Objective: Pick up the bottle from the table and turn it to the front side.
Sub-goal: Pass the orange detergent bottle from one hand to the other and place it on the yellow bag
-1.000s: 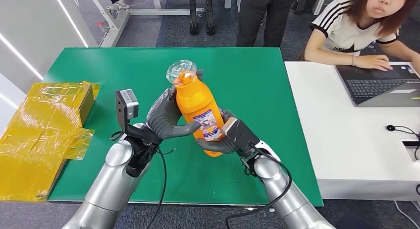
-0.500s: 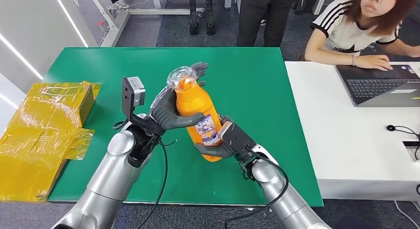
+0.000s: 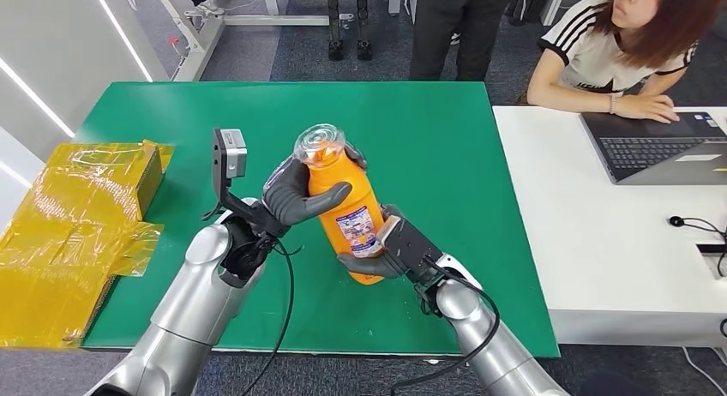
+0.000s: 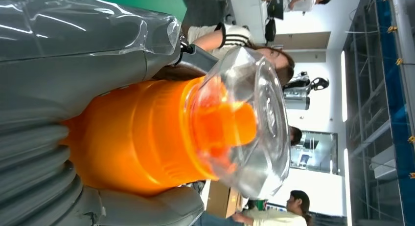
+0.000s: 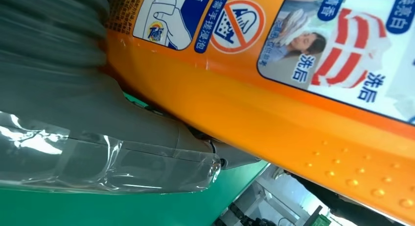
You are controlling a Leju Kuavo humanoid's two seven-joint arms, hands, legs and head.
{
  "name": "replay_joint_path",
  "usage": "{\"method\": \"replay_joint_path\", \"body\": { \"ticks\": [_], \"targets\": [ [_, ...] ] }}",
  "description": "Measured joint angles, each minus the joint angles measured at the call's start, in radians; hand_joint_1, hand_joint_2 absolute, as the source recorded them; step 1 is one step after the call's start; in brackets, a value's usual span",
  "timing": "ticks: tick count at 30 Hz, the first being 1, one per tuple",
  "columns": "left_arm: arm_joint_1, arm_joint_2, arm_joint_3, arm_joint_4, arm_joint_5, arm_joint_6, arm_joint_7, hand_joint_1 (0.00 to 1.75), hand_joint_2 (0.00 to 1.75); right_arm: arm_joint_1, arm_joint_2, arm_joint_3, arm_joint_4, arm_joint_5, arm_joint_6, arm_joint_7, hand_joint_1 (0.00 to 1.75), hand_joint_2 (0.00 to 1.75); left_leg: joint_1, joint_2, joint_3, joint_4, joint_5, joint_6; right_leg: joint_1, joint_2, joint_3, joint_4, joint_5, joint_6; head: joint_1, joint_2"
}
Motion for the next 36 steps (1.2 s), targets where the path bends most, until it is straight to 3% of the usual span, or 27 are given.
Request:
{"method": "replay_joint_path", "body": {
  "ticks": [6,11,15,27,31,36],
  "targets": [
    [-0.006,0.008,0.000,0.015,0.055,-0.042,0.022,1.75,1.75,0.001,0.000,-0.002,0.000,0.000,0.000,-0.001,1.75,1.75,0.000,0.000,0.000,0.000,0.000,0.000,0.000,0.000,0.000,0.000,0.000,0.000,0.000,0.000],
    [-0.014,0.012,0.000,0.029,0.083,-0.070,0.035,1.75,1.75,0.001,-0.001,-0.006,0.000,-0.005,0.001,-0.006,1.47,1.75,0.000,0.000,0.000,0.000,0.000,0.000,0.000,0.000,0.000,0.000,0.000,0.000,0.000,0.000],
    [-0.027,0.012,-0.003,0.039,0.093,-0.084,0.046,1.75,1.75,0.000,-0.002,-0.007,0.000,-0.011,0.002,-0.010,0.00,1.75,0.000,0.000,0.000,0.000,0.000,0.000,0.000,0.000,0.000,0.000,0.000,0.000,0.000,0.000],
    [-0.066,0.012,-0.014,0.133,0.090,-0.108,0.030,1.75,1.75,0.029,-0.015,-0.037,-0.010,-0.027,0.015,-0.019,0.00,1.75,0.000,0.001,0.000,0.000,0.000,0.000,0.000,0.001,0.000,0.000,0.000,0.000,0.000,0.000],
    [-0.096,0.016,-0.014,0.162,-0.006,-0.030,-0.012,1.75,1.75,0.044,-0.023,-0.064,-0.017,-0.049,0.023,-0.034,0.00,1.75,0.000,0.001,0.000,0.000,0.000,0.000,0.000,0.001,-0.001,0.000,0.000,0.000,0.000,0.000],
    [-0.205,0.027,-0.013,0.266,-0.173,0.091,-0.056,1.75,1.75,0.112,-0.057,-0.115,-0.073,-0.067,0.038,-0.061,0.00,1.75,0.000,0.001,0.000,0.000,0.000,0.000,0.000,0.000,0.000,0.000,0.000,0.000,0.000,0.000]
  ]
}}
